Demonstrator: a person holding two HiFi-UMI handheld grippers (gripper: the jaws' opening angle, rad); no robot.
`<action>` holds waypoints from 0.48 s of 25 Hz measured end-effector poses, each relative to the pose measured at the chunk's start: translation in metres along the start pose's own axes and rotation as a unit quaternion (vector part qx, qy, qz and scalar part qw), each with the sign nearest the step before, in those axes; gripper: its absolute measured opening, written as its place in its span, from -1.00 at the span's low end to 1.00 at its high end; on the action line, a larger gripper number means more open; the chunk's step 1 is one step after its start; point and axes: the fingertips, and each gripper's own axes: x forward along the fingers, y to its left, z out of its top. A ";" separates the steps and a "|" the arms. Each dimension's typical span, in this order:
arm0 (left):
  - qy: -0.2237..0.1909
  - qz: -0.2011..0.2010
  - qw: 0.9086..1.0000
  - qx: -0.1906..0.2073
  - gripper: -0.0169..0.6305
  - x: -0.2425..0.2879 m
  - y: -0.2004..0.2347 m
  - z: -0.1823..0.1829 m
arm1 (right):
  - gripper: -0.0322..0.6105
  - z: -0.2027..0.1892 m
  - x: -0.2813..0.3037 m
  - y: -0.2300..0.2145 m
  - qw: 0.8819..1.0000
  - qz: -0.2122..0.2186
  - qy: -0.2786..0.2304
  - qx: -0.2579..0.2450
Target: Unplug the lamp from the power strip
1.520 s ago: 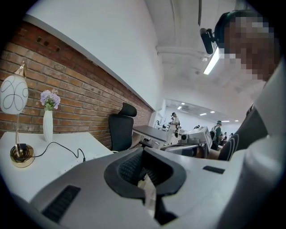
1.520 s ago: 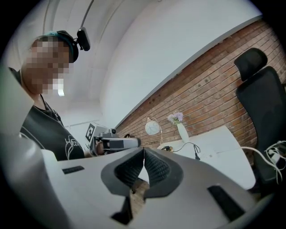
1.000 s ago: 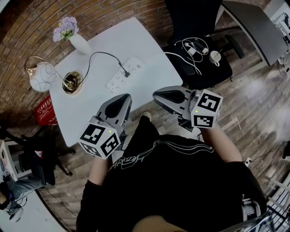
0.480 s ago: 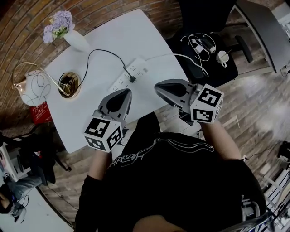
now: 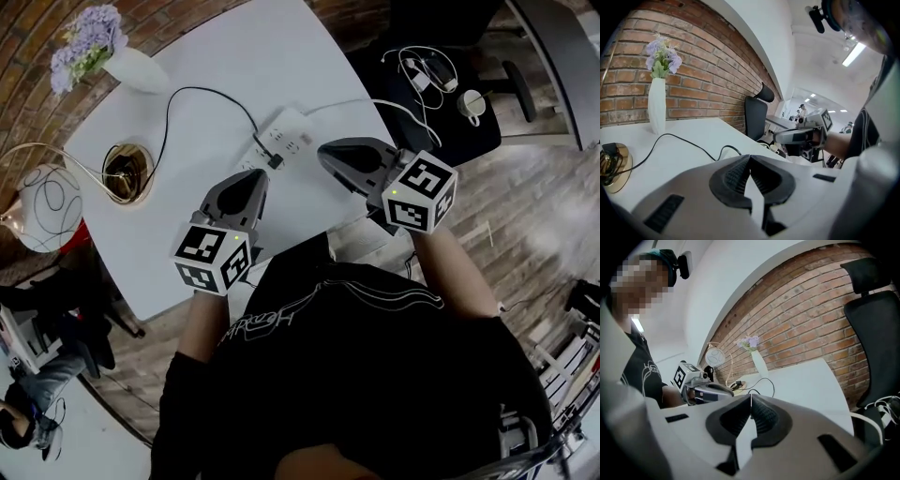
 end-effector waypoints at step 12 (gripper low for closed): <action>0.036 -0.018 0.999 0.032 -0.94 0.031 0.015 -0.027 | -0.91 -0.043 0.047 -0.057 0.990 -0.057 0.094 -0.083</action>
